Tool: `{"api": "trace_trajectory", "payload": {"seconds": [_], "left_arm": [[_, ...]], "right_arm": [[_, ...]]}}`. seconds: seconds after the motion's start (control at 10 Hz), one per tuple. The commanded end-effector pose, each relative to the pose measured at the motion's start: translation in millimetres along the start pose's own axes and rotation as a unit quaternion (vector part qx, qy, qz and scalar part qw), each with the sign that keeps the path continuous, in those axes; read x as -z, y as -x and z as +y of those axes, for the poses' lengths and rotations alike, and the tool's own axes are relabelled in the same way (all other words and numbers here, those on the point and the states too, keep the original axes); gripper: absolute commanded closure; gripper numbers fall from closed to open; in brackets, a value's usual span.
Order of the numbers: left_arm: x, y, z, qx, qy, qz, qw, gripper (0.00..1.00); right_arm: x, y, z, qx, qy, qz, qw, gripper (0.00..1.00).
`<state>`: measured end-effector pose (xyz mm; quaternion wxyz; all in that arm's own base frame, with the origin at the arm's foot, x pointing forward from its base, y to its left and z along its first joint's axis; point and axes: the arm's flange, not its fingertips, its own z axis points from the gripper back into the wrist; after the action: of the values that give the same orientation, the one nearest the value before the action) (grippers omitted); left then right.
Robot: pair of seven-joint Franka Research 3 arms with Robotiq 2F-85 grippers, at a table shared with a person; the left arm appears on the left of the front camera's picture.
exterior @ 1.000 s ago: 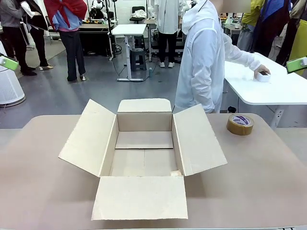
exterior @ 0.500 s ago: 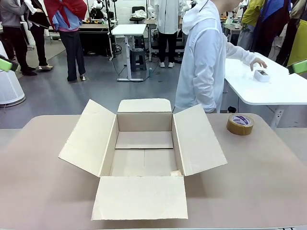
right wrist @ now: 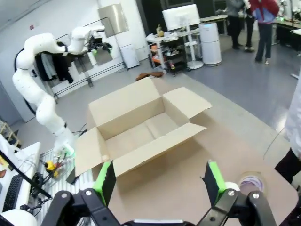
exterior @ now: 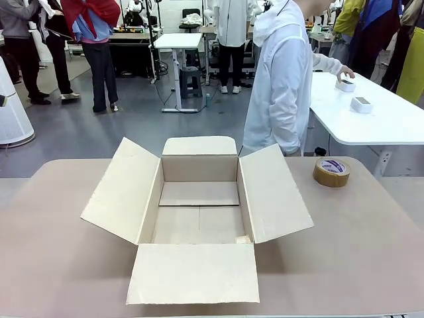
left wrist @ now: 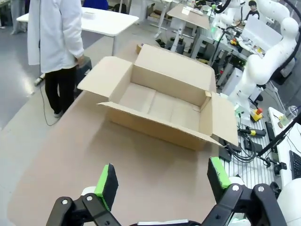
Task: Wrap the clocks to prevent damage.
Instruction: Open the side flaps of the Package Box.
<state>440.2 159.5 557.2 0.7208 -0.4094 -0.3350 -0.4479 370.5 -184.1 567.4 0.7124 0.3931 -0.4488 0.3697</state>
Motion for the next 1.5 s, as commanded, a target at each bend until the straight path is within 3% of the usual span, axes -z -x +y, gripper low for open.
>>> {"api": "trace_trajectory", "payload": {"seconds": [0.0, 1.4], "left_arm": [[7.5, -10.1, -6.6, 0.024, -0.026, -0.018, 0.999, 0.0], [1.9, -9.1, 0.4, 0.012, -0.017, -0.012, 1.0, 0.0]], "right_arm": [[14.5, -3.7, 3.4, -0.011, 0.024, -0.009, 1.0, 0.0], [3.3, -2.2, -3.1, -0.002, 0.012, -0.003, 1.0, 0.0]]}}
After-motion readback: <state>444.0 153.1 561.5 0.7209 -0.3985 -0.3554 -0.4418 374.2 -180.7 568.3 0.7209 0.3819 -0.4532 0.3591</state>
